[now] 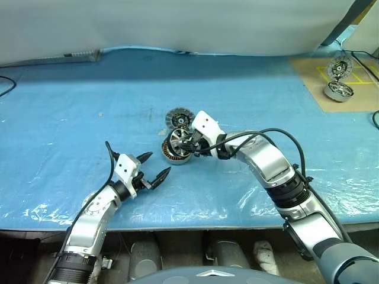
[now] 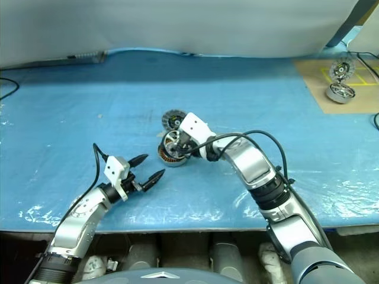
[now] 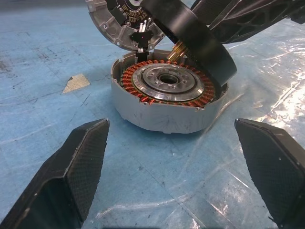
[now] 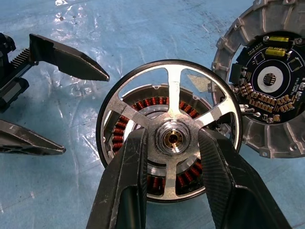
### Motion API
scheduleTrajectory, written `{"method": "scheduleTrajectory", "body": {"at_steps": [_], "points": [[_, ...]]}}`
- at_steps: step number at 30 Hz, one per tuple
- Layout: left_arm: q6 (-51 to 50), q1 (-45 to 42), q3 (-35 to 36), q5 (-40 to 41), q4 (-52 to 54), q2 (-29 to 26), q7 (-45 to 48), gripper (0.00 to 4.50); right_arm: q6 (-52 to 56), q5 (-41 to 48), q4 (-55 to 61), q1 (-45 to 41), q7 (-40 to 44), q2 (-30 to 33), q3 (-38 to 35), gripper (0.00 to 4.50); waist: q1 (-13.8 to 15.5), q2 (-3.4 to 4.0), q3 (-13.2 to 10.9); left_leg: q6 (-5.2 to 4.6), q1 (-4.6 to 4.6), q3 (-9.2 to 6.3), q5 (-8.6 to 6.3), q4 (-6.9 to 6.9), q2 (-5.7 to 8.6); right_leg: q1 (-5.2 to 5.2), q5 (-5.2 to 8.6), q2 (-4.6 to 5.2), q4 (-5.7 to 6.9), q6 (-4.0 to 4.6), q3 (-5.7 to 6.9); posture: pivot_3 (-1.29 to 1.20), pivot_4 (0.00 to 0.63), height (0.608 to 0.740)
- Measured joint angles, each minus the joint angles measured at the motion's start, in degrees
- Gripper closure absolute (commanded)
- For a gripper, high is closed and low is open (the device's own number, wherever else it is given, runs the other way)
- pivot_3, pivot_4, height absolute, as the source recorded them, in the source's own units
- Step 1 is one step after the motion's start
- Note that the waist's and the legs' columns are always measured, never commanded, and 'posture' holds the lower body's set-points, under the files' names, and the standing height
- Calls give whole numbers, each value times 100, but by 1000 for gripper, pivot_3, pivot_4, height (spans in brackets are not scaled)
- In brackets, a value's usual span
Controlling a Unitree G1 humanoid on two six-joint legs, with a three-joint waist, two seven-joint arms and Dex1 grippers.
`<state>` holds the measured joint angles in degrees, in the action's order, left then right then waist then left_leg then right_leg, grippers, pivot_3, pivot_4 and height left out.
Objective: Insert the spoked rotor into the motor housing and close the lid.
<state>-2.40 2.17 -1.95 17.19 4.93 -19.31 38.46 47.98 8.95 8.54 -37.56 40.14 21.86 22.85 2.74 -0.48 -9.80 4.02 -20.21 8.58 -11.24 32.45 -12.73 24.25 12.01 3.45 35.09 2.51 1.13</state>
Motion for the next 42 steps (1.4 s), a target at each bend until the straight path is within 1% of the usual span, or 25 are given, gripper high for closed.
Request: {"method": "scheduleTrajectory", "body": {"at_steps": [8,9,10,13,15,16,22,24,26,31,35,42], "points": [[0,3,0,0,0,6,-1,0,-17,-4,1,4,30,38,13,3264,2,0,0,0,1,0,0,0,0,0,0,0,0,0,0,0,150,740],[0,3,0,0,0,11,-1,0,-23,-9,1,6,29,38,19,2546,1,0,0,0,1,0,0,0,0,0,0,0,0,0,0,0,150,740],[0,3,0,0,0,15,-1,0,-24,-13,1,10,30,40,37,2335,1,0,0,0,1,0,0,0,0,0,0,-1,0,0,0,0,150,740],[0,3,0,-1,-1,17,-1,0,-16,-16,1,50,29,42,58,1325,1,0,0,0,0,0,0,0,0,0,0,-1,0,0,-1,0,150,740],[0,2,0,-2,0,20,-2,0,-8,-14,1,50,29,43,58,570,1,0,0,0,1,0,0,0,-1,0,0,-1,0,1,-1,0,150,740],[0,2,0,-2,0,20,-2,0,-1,-13,1,50,33,43,58,311,0,0,0,0,2,1,0,0,-1,0,0,-2,0,1,-1,0,150,740],[0,1,0,-5,0,20,-1,0,21,5,3,50,78,42,38,311,0,0,0,0,2,1,0,0,-2,0,0,-3,0,1,-2,0,150,740],[0,1,0,-5,0,20,0,0,37,20,15,50,73,29,28,701,0,0,0,0,2,1,0,0,-2,0,0,-3,0,1,-2,0,150,740],[0,0,0,-5,0,20,1,0,78,48,44,50,75,20,-24,1258,1,0,0,0,2,1,0,0,-2,0,0,-3,0,1,-2,0,150,740],[0,-2,0,-6,-1,18,3,0,77,232,127,116,130,157,-416,3061,2,0,0,0,2,1,0,1,-2,0,0,-3,0,1,-2,0,150,740],[0,-7,0,-7,-1,15,6,0,-3,242,123,221,97,79,-460,4482,-22,0,0,0,3,2,0,1,-4,0,-1,-6,1,3,-3,0,150,740],[-1,-24,1,-7,3,5,7,0,-387,42,-363,220,-282,-678,-210,4482,-27,0,0,0,6,4,0,2,-6,0,-3,-7,1,7,-3,0,150,740]]}}
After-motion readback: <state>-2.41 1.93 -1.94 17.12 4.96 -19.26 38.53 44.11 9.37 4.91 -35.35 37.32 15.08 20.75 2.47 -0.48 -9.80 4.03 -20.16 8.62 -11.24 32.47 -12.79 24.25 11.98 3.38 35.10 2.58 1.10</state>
